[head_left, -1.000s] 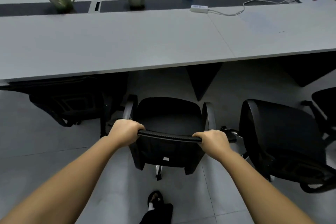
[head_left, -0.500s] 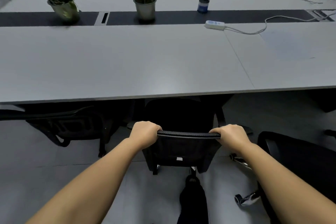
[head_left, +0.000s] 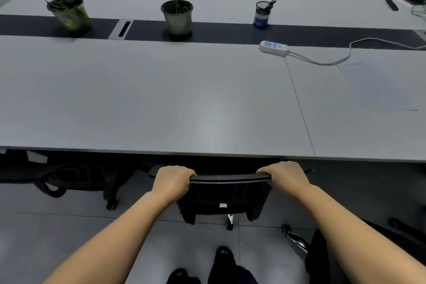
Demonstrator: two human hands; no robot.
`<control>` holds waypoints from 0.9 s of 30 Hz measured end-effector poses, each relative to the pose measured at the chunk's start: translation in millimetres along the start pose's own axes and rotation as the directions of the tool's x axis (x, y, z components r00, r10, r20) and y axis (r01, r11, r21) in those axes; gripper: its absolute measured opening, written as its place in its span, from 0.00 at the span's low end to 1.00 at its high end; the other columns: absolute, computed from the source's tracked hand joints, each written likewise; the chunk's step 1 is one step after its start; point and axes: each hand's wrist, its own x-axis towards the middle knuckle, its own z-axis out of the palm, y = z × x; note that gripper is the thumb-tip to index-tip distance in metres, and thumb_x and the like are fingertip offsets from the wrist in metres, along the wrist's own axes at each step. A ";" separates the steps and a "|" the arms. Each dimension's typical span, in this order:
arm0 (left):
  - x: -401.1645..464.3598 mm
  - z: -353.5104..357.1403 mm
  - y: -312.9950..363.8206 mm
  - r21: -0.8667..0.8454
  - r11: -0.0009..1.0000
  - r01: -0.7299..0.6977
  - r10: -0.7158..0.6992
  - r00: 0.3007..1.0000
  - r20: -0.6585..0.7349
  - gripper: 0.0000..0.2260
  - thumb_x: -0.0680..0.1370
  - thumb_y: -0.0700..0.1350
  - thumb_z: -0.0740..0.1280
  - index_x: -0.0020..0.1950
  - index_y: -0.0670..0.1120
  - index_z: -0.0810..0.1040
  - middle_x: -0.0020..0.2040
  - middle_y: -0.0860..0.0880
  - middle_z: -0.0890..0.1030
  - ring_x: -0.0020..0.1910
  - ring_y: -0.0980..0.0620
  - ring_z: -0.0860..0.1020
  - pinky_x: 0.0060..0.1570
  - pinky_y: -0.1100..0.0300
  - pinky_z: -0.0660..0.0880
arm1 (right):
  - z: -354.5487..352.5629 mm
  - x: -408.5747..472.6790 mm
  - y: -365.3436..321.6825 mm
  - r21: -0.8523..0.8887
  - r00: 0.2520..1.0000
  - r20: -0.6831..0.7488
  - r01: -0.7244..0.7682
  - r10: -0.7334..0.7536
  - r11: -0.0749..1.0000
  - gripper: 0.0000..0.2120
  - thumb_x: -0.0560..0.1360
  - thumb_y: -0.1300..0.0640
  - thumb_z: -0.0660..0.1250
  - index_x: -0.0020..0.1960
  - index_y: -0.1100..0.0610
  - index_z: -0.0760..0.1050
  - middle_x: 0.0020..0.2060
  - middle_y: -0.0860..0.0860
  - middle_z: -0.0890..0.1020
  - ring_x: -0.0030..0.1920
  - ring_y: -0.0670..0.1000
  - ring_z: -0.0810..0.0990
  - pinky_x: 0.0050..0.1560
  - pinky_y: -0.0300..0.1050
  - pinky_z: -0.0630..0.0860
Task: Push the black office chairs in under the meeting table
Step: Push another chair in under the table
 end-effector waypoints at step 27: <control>2.8 -46.7 -9.9 -0.153 0.963 -0.220 0.245 0.956 0.162 0.23 0.76 0.52 0.62 0.71 0.54 0.64 0.68 0.53 0.73 0.65 0.53 0.70 0.61 0.57 0.70 | -9.5 -65.9 -19.8 0.463 0.966 -0.222 -0.015 0.132 0.886 0.28 0.74 0.48 0.65 0.71 0.49 0.61 0.70 0.48 0.68 0.70 0.48 0.63 0.68 0.43 0.60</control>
